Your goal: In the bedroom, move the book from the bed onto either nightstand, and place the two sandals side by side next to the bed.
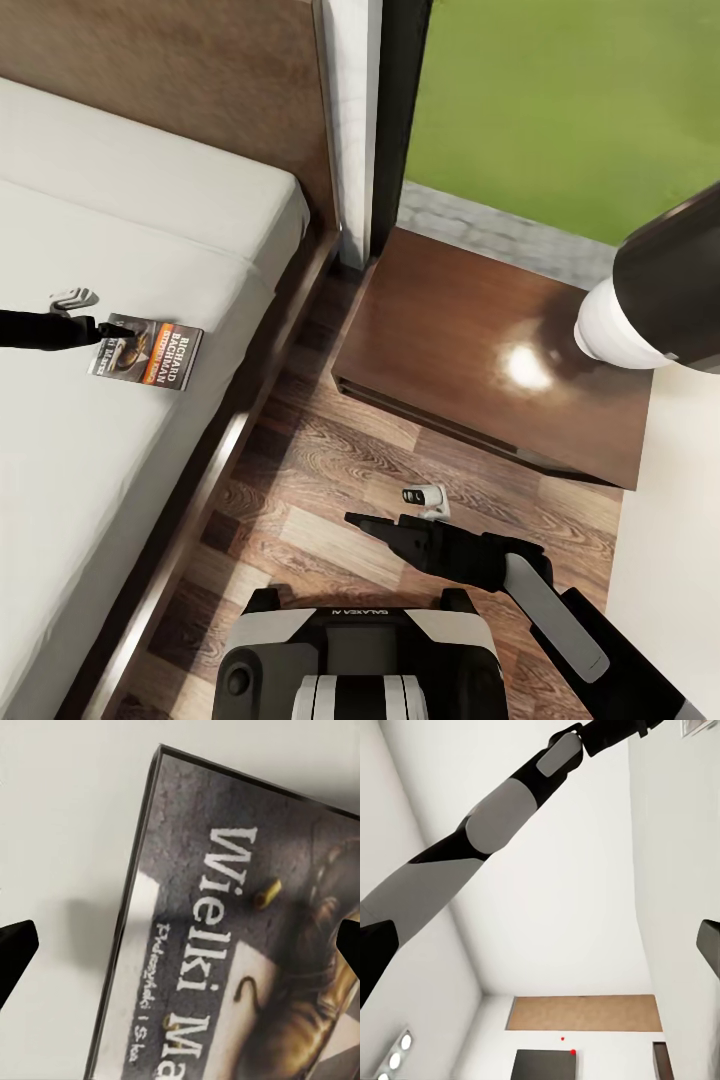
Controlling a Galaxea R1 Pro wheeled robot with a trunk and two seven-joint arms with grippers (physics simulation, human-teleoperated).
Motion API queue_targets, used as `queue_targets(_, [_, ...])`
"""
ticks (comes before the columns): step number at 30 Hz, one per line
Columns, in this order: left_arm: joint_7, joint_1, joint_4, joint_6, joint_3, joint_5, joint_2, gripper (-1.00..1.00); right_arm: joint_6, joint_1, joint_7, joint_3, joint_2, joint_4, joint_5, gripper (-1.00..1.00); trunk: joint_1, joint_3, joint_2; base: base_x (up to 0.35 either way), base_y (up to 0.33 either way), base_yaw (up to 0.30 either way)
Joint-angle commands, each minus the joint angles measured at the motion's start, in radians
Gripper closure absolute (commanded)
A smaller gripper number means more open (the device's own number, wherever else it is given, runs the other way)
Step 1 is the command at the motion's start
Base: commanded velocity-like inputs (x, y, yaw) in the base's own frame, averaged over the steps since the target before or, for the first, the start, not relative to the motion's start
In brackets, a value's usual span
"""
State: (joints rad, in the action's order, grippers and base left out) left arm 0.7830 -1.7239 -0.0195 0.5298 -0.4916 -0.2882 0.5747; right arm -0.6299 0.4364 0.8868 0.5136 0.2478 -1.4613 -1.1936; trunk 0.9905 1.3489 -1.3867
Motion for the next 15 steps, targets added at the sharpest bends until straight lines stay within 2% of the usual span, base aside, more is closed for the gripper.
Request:
queue_targets(1, [0.002,0.0,-0.001,0.008,-0.008,-0.01,0.001,-1.0,-0.007,0.001,-0.002,0.001,0.001,0.0,-0.009,-1.0,0.0,0.0,0.0,0.0,-0.017,0.0])
queue_targets(15, [0.002,0.0,0.0,0.013,-0.009,-0.009,0.001,-1.0,-0.007,0.001,-0.002,0.0,0.001,0.0,-0.009,-1.0,0.0,0.0,0.0,0.0,-0.042,0.0])
